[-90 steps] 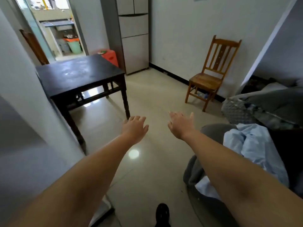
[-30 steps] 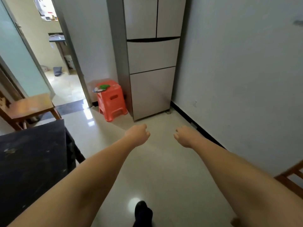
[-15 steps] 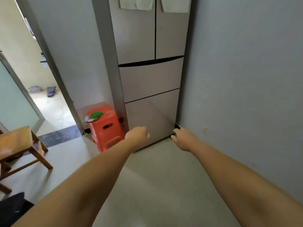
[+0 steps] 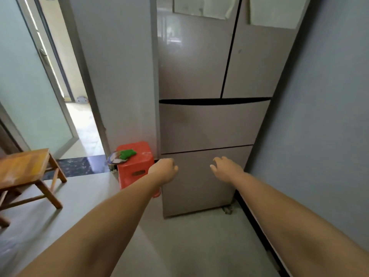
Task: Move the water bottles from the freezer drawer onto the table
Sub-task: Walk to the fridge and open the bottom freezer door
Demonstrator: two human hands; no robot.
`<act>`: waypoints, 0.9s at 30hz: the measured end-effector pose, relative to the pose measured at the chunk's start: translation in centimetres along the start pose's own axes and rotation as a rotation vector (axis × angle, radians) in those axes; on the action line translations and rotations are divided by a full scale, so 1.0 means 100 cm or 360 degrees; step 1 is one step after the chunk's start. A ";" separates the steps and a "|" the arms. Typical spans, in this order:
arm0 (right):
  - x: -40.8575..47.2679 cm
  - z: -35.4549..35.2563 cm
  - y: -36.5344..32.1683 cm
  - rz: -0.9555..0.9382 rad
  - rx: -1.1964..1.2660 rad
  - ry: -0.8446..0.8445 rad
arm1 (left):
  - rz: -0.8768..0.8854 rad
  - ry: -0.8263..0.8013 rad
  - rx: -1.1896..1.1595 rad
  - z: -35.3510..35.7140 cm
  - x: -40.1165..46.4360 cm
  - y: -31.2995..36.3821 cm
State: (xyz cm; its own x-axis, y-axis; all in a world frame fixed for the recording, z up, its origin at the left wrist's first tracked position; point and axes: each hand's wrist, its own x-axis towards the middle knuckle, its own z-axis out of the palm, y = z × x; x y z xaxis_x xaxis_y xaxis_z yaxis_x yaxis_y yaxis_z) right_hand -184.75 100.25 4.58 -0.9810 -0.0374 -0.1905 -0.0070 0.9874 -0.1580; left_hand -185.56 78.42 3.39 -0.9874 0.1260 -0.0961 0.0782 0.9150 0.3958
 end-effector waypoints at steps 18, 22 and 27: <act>0.281 -0.087 -0.050 -0.0216 -0.0011 0.0347 | -0.0485 0.0209 -0.0575 -0.059 0.285 -0.052; 0.311 -0.089 -0.057 -0.0195 -0.0161 0.0236 | -0.0417 0.0199 -0.1049 -0.056 0.317 -0.060; 0.322 -0.083 -0.063 -0.0171 -0.0216 0.0099 | -0.0440 0.0224 -0.1427 -0.055 0.332 -0.062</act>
State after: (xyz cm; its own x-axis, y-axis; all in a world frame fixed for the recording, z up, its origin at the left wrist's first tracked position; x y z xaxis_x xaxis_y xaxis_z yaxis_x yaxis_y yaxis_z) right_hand -217.88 94.10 7.45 -0.9832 -0.1386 -0.1188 -0.1346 0.9900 -0.0415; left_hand -219.54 74.78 2.78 -0.9672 -0.1519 -0.2034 -0.2379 0.2629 0.9350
